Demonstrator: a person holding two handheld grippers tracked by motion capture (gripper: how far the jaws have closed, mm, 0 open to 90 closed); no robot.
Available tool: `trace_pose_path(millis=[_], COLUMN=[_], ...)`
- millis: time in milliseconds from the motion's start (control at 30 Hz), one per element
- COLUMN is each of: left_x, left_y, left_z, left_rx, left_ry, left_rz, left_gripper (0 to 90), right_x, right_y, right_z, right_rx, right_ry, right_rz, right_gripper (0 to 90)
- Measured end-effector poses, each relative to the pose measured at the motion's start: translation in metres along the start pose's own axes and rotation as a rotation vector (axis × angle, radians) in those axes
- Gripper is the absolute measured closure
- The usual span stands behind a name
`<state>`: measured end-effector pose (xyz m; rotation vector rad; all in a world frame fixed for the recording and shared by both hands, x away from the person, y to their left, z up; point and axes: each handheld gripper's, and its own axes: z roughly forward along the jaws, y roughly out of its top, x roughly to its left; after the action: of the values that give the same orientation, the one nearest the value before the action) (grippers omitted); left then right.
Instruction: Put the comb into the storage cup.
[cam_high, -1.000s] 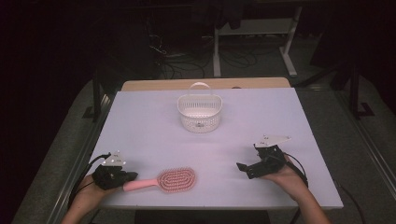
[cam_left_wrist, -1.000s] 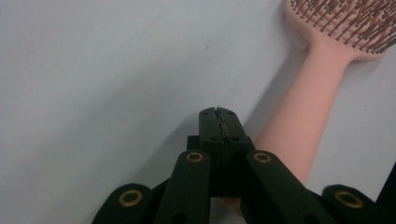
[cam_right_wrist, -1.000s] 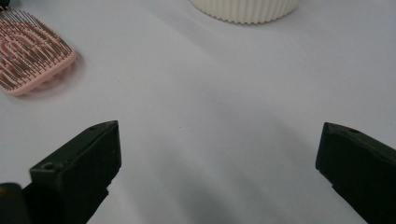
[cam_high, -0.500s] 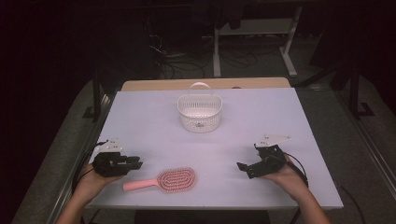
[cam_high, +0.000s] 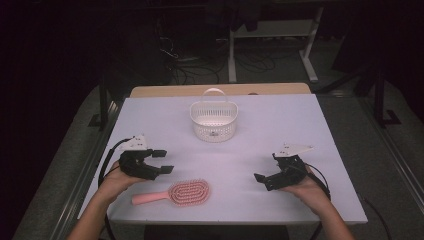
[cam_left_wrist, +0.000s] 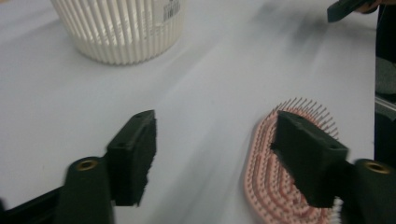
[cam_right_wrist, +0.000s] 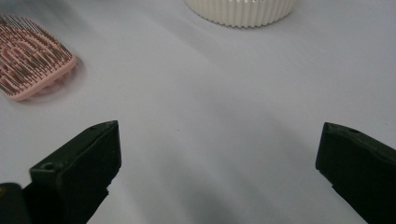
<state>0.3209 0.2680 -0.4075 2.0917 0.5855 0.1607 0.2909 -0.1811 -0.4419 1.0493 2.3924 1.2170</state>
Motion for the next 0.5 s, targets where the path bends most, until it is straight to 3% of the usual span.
trace_pose_path(millis=[100, 200, 500], left_x=[-0.0014, -0.0013, -0.0001], left_y=[0.0014, 0.0015, -0.0006], left_z=[0.0024, 0.0044, 0.0024], left_rx=[-0.037, -0.048, -0.041], left_ry=[-0.017, -0.001, 0.005], left_rz=[0.013, 0.009, 0.023], left_gripper=[14.3, 0.2, 0.0], right_x=[0.0, 0.0001, 0.0005], right_y=[-0.0001, -0.0001, -0.0004], right_z=[0.0001, 0.0, 0.0002], right_rx=[0.001, 0.0, 0.001], right_ry=[0.0, 0.001, -0.001], right_rz=[-0.003, -0.005, -0.008], right_gripper=[0.0, 0.0, 0.0])
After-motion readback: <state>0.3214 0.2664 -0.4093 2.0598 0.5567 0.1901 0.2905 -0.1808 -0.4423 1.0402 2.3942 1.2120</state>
